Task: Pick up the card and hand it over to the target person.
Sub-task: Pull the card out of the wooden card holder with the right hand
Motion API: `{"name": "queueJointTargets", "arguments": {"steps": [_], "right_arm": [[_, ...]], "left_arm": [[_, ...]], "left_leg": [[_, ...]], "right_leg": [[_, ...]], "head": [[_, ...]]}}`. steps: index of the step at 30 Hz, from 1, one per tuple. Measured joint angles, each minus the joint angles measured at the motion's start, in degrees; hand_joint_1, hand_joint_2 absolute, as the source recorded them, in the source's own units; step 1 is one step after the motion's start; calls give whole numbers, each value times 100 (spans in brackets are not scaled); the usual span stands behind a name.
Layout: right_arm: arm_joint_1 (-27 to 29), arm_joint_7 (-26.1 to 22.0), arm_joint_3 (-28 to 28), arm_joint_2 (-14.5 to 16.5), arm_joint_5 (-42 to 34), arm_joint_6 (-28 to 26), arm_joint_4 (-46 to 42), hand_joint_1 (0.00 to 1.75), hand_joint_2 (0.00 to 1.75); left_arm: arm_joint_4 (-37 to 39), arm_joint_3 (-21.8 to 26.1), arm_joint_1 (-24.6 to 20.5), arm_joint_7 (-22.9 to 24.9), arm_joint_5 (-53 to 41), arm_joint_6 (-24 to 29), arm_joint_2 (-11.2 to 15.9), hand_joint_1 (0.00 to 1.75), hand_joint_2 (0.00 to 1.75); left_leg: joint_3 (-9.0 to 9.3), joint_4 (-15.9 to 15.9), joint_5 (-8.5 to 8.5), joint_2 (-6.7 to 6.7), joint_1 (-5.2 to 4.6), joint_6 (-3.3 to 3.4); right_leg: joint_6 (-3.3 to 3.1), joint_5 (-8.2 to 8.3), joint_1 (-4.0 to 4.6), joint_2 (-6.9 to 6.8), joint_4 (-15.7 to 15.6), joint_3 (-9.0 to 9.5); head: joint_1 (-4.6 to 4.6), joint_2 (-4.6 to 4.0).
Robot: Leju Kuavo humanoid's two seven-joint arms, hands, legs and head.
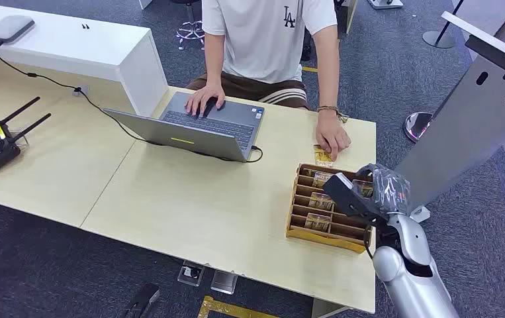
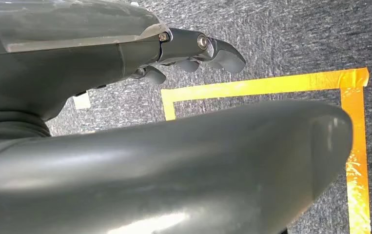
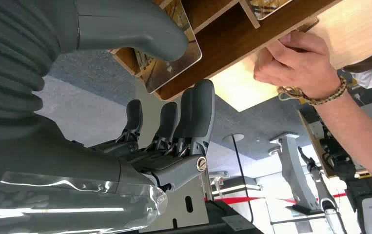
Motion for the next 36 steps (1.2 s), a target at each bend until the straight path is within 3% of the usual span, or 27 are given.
{"name": "queueJointTargets", "arguments": {"steps": [4,22,36], "right_arm": [[-28,-34,11,21,-14,-27,83,100,175],[-70,-73,34,34,-57,-49,165,96,175],[21,19,-58,-89,-110,-56,-281,93,175]], "left_arm": [[1,6,15,-9,13,-8,-1,0,0],[0,24,56,-15,59,7,-12,0,0],[-4,-22,36,-17,75,26,-24,0,0]], "left_leg": [[1,0,-1,1,0,0],[-1,3,-2,4,-1,0],[-6,5,-1,-1,-3,1]], "right_leg": [[0,-1,0,0,0,1],[0,-2,-1,3,4,-2],[1,-2,-3,-1,6,-6]], "head": [[0,0],[0,0],[0,0]]}}
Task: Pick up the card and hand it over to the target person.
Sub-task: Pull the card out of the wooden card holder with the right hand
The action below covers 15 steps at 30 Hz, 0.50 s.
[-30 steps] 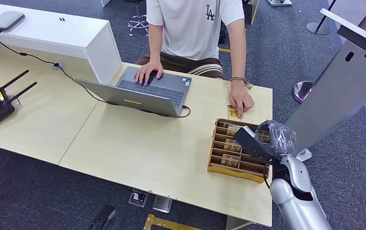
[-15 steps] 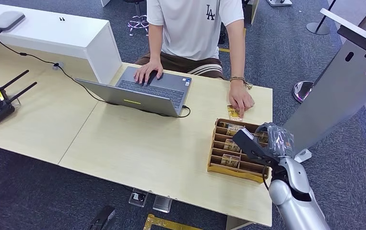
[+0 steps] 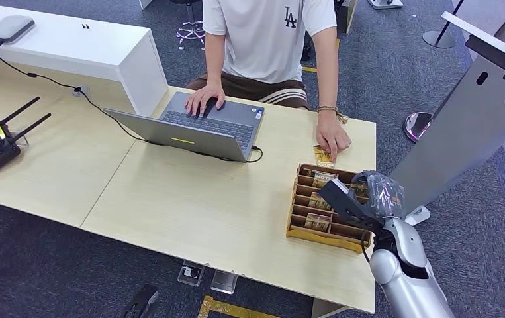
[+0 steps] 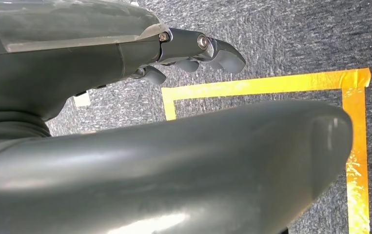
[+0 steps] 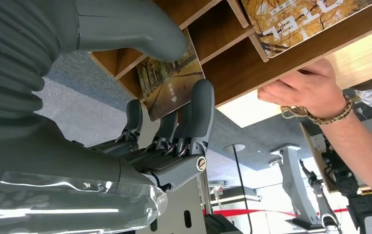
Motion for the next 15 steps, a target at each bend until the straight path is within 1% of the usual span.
{"name": "queueJointTargets", "arguments": {"steps": [2,7,12,15], "right_arm": [[21,30,-25,-26,-10,11,-105,92,175],[65,95,-53,-88,-3,46,-295,79,175],[75,138,-58,-103,19,60,-277,50,175],[83,137,-58,-95,12,65,-243,46,175]], "left_arm": [[-1,-7,-3,3,3,4,0,0,0],[-2,-34,-23,15,-6,3,3,0,0],[-4,-48,-42,22,-12,-7,4,0,0],[-5,-53,-47,26,-15,-7,2,0,0]], "left_leg": [[-1,0,1,-1,0,0],[-1,1,0,-6,1,0],[0,0,1,-7,1,0],[1,-1,2,-8,1,0]], "right_leg": [[0,1,0,-1,0,-1],[0,-1,1,-6,0,0],[0,-1,1,-8,-2,2],[0,0,1,-8,-3,2]], "head": [[0,0],[0,0],[0,0],[0,0]]}}
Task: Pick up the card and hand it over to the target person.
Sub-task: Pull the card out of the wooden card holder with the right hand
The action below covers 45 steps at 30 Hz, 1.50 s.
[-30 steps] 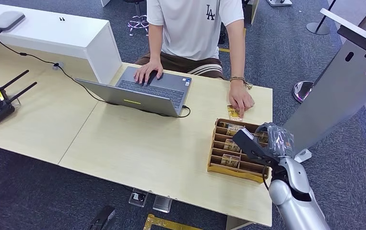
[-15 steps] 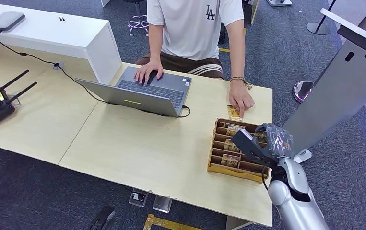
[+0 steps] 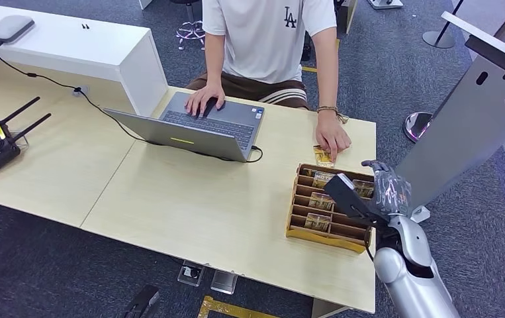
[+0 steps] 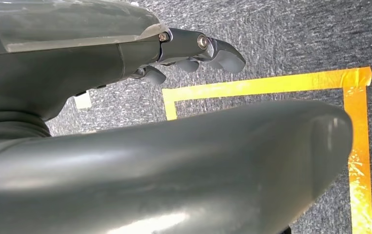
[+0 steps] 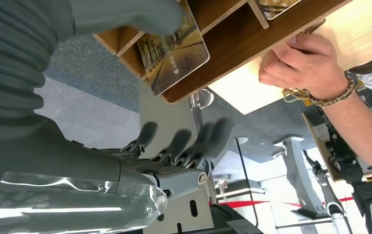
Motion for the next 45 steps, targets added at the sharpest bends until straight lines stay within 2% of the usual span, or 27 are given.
{"name": "queueJointTargets", "arguments": {"steps": [8,15,27,36,40,45], "right_arm": [[-3,-2,-2,12,-23,20,69,69,175],[-18,135,-7,-35,95,-32,249,65,175],[-12,74,-69,-30,37,-74,388,70,175],[-10,18,-87,-15,-4,-81,412,89,175],[-4,11,-87,-12,-12,-75,384,133,175],[7,10,-90,-14,-17,-75,355,135,175]], "left_arm": [[-2,-12,-7,15,-8,11,-4,0,0],[-4,-43,-21,27,-14,5,-11,0,0],[-5,-63,-42,42,-22,11,-6,0,0],[-3,-68,-54,63,-16,11,-3,0,0],[-4,-72,-57,64,-9,10,0,0,0],[-4,-76,-60,65,-5,10,1,0,0]], "left_leg": [[1,1,-1,1,0,0],[2,0,0,-2,1,0],[2,-6,4,0,1,0],[3,0,-1,0,1,0],[1,-2,2,1,1,0],[3,-1,-1,1,1,0]], "right_leg": [[0,-1,0,0,1,0],[0,0,1,-2,-1,2],[-1,4,1,2,-7,1],[-1,-1,1,-1,-1,3],[-1,2,1,1,-3,0],[0,-1,1,1,-1,2]], "head": [[0,0],[0,0],[0,0],[0,0],[0,0],[0,0]]}}
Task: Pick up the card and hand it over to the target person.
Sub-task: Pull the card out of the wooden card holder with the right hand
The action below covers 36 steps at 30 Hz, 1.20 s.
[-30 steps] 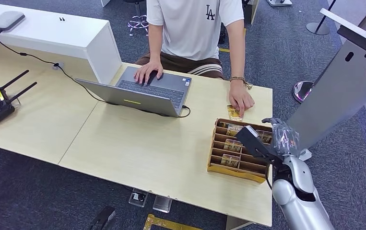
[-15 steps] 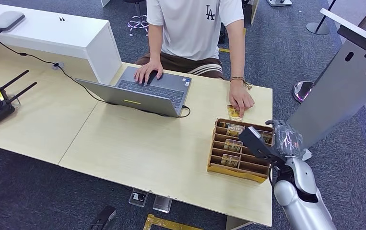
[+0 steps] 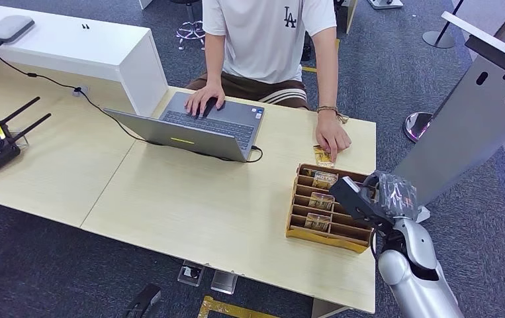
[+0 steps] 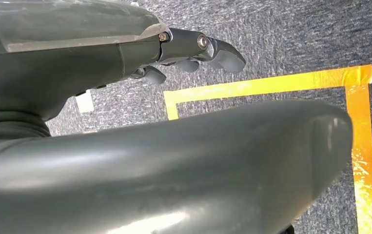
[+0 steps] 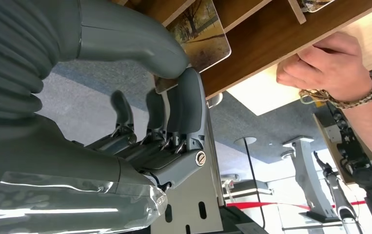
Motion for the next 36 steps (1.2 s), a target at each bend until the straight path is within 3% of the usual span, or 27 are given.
{"name": "queueJointTargets", "arguments": {"steps": [7,26,36], "right_arm": [[7,-16,-9,0,-14,-5,1,134,175],[-5,-47,-19,17,-38,-2,36,97,175],[7,-48,-17,19,-41,0,44,99,175]], "left_arm": [[2,-4,-3,-1,4,2,-3,0,0],[1,-24,-17,-8,-4,-9,0,0,0],[-1,-24,-22,-8,-4,-3,-8,0,0]], "left_leg": [[1,-2,2,-1,0,0],[0,0,0,0,1,0],[0,1,0,-1,0,0]], "right_leg": [[0,2,0,0,-2,1],[0,0,1,-1,0,0],[0,0,0,-1,1,0]], "head": [[0,0],[0,0],[0,0]]}}
